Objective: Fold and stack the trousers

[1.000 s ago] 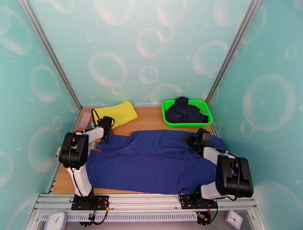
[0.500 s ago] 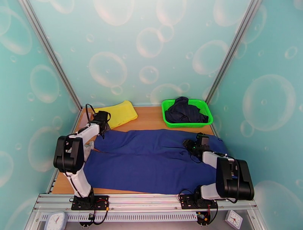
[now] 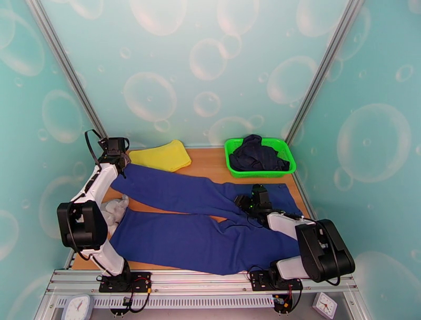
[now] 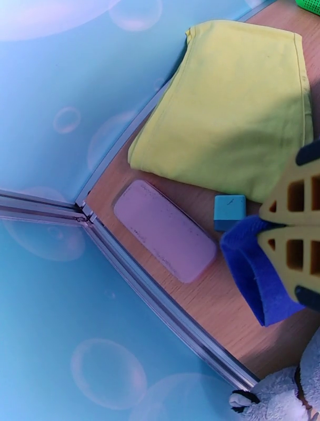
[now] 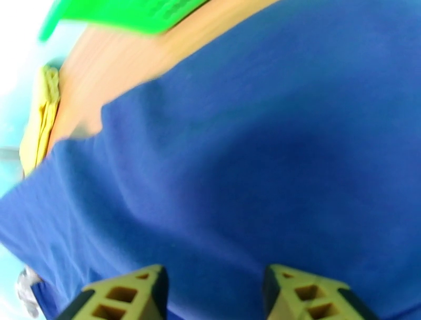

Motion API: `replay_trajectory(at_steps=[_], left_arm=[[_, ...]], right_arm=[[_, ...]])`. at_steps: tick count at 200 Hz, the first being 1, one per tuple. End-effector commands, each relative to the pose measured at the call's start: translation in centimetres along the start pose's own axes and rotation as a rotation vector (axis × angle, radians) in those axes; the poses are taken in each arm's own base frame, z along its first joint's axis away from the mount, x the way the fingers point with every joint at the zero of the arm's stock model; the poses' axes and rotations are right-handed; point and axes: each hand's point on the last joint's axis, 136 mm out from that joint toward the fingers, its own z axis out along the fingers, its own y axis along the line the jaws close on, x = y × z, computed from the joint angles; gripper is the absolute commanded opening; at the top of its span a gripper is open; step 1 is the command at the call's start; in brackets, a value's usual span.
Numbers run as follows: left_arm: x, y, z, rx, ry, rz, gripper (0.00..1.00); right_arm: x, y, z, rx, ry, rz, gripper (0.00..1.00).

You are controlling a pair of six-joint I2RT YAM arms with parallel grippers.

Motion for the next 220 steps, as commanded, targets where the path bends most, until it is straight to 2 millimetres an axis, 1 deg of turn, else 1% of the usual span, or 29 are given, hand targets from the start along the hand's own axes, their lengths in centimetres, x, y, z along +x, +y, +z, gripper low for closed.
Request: replay_trajectory(at_steps=[1,18,30,42,50,62,86,108,137,161,199,200,202,220], left_arm=[[-1.6,-1.6,-1.9,0.078,-0.043,0.008,0.0],[-1.0,-2.7,-2.3,0.113,-0.041,0.026,0.0],[-0.5,-3.4,-2.7,0.135,-0.041,0.034,0.0],[-0.2,-4.0,-3.0,0.158,-0.046,0.037,0.0],[-0.1,-4.1,-3.2,0.171,-0.047,0.035,0.0],[0.0,-4.1,-3.3,0.179,-0.054,0.034,0.0],[0.4,-3.7,-3.3,0.177,-0.064,0.044,0.0],[1.0,-3.0,-3.1,0.149,-0.056,0.059,0.0],[1.6,-2.7,-2.7,0.137,-0.045,0.071,0.0],[2.0,-2.8,-2.3,0.129,-0.029,0.078,0.0],[1.9,-2.8,-2.4,0.126,-0.027,0.084,0.0],[1.9,-2.8,-2.4,0.126,-0.027,0.084,0.0],[1.9,-2.8,-2.4,0.126,-0.027,0.085,0.0],[2.0,-2.7,-2.4,0.122,-0.026,0.094,0.0]], right_arm=[[-5.9,-2.1,-2.0,0.105,-0.1,0.005,0.54],[-9.9,-4.6,-3.0,0.205,-0.157,-0.003,0.54],[-12.0,-6.4,-3.4,0.268,-0.181,-0.003,0.54],[-13.5,-8.1,-3.5,0.309,-0.201,0.022,0.54],[-14.3,-8.9,-3.4,0.32,-0.217,0.032,0.53],[-15.5,-9.5,-3.1,0.328,-0.238,0.039,0.53],[-17.2,-10.8,-2.2,0.333,-0.252,0.073,0.52],[-18.1,-12.2,-1.7,0.341,-0.25,0.11,0.52],[-18.8,-14.2,-1.0,0.378,-0.255,0.148,0.52],[-18.5,-15.0,0.2,0.381,-0.218,0.166,0.52],[-17.6,-16.4,1.2,0.432,-0.184,0.174,0.52],[-17.8,-17.0,0.9,0.439,-0.19,0.186,0.52],[-18.0,-17.5,0.7,0.446,-0.196,0.196,0.52],[-17.9,-18.1,1.1,0.453,-0.189,0.204,0.52]])
